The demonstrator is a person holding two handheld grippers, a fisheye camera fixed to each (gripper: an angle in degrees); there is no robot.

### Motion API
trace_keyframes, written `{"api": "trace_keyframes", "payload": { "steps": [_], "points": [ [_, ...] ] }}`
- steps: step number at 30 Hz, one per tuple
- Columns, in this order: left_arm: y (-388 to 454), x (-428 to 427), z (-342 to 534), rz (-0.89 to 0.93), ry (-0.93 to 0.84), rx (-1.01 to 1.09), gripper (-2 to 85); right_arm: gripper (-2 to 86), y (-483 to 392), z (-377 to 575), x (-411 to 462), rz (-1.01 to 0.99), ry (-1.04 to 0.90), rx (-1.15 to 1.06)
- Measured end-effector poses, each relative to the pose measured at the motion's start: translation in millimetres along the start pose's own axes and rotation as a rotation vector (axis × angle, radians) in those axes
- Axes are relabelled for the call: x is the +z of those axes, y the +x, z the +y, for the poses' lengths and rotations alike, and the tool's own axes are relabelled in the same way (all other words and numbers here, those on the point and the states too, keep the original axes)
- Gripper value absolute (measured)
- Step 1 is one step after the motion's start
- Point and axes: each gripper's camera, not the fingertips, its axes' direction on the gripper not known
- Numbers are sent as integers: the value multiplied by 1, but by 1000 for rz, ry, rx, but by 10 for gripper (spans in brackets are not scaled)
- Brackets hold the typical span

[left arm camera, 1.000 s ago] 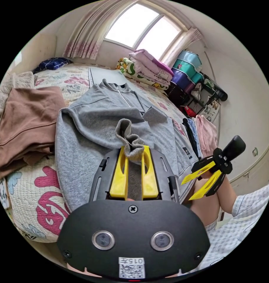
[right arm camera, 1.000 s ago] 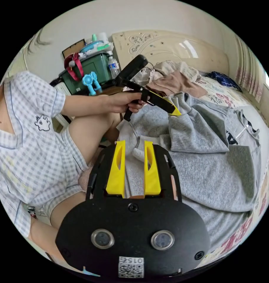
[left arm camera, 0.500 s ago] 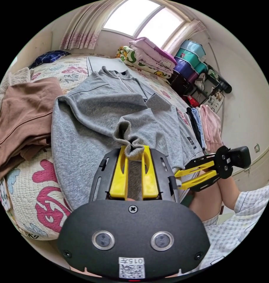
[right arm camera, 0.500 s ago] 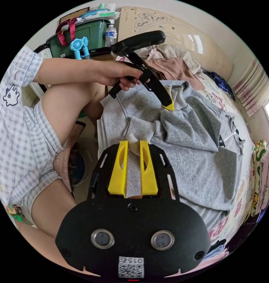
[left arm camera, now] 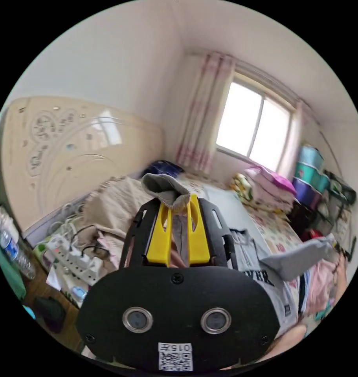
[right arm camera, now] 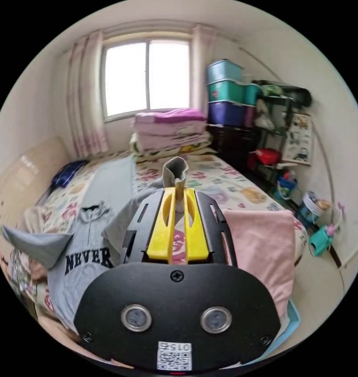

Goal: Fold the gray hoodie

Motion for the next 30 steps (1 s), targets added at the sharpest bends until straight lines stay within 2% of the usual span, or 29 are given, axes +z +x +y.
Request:
{"api": "trace_keyframes", "payload": {
  "steps": [2, 5, 7, 10, 13, 18, 22, 26, 29, 30],
  "points": [
    [-35, -21, -1, 8, 4, -88, 127, 76, 10, 3, -26, -79, 10, 5],
    [-60, -37, 52, 147, -90, -81, 138, 76, -14, 60, -60, -292, 0, -164],
    [-67, -27, 124, 289, -276, -50, 133, 77, -36, 125, -65, -434, -119, -244],
    [-75, -26, 220, 351, -397, -81, 126, 82, -54, 195, -49, -564, -315, -256],
    [-70, -30, 290, 381, -482, -80, 124, 93, -57, 238, -36, -582, -471, -217],
    [-45, -22, 346, 515, -616, -14, 131, 104, -29, 259, -48, -534, -536, -152],
    [-16, 5, 371, 553, -754, 39, 159, 110, -3, 238, -69, -680, -586, -82],
    [15, 29, 392, 580, -876, 112, 158, 111, 10, 217, -83, -716, -605, -50],
    [31, 43, 410, 544, -958, 135, 104, 77, 19, 198, -92, -716, -609, -45],
    [33, 43, 410, 487, -955, 148, 79, 39, 21, 192, -94, -719, -628, -54]
  ]
}}
